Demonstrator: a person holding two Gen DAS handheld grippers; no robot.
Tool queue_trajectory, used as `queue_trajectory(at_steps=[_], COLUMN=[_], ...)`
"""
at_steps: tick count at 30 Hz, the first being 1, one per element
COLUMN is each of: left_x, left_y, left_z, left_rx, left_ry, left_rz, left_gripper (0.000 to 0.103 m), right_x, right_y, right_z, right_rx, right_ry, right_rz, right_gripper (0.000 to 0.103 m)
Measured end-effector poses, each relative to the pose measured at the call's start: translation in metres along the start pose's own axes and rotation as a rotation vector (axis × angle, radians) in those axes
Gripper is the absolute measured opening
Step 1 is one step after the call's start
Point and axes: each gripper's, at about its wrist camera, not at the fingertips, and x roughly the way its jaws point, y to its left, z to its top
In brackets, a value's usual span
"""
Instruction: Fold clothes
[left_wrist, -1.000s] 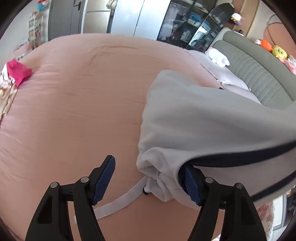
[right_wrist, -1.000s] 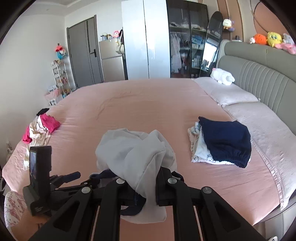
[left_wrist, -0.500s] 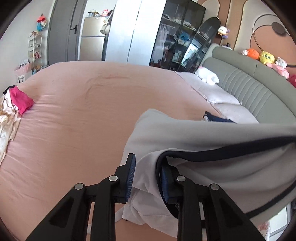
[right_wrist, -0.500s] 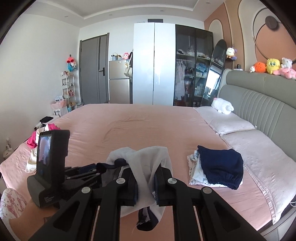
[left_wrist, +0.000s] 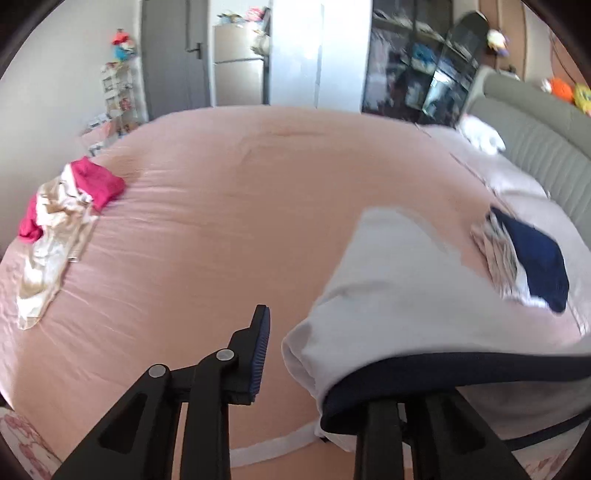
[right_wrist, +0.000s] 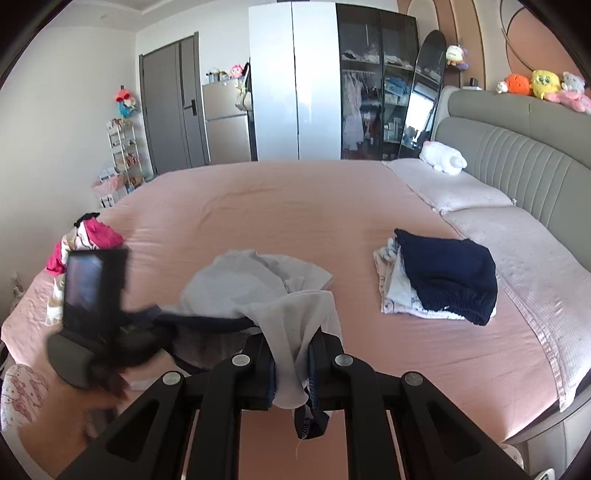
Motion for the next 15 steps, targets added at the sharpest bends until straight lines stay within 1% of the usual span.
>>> queue_trajectory(at_steps=[1,4,6,7,8,9,11,13,15], left_x=[-0.011,-0.035,-0.049,-0.055,-0.06,-0.065,-0.074,-0.085,-0.098], left_y=[0.01,0.023,0.026,0.027,0.028,0.029,0.032,0.039,0.05], left_z=[0.008,0.024,0.026,0.027,0.027,0.027,0.024,0.02,0.016], left_rx=[-0.017,0.003,0.009,0.008,0.003,-0.001,-0.014,-0.022,-0.025], left_ry=[-0.024,-0.045,-0.065,-0.075,-0.087,-0.099,-0.125,-0.144,-0.162], left_rz=[-0.014,-0.049,-0.065,-0.073,-0.076,-0.078,-0.074,-0.065,-0.046], left_gripper=[0.021,0.016,0.016,0.016,0.016,0.015,0.015,0.015,0.015], right_x=[0.009,0.039,0.06,0.071,0.084,0.098,0.121,0.131,0.115], right_y=[0.0,0.012,0.032,0.042,0.05,0.058,0.062,0.051,0.029], right_z=[-0.005,-0.019,-0.026,-0.03,-0.036,-0.042,-0.056,-0.064,-0.053], right_rx=[0.001,-0.007,-0.058,-0.08,-0.094,-0.103,-0.076,-0.021,0.028], right_ry=[0.033,0.123,0.182,0.216,0.265,0.31,0.37,0.397,0.313], right_rz=[0.003,0.05,0.064,0.075,0.096,0.117,0.154,0.128,0.073], right_gripper=[0.011,0.012,0.017,0.027,0.042,0.047,0.048,0.048,0.048])
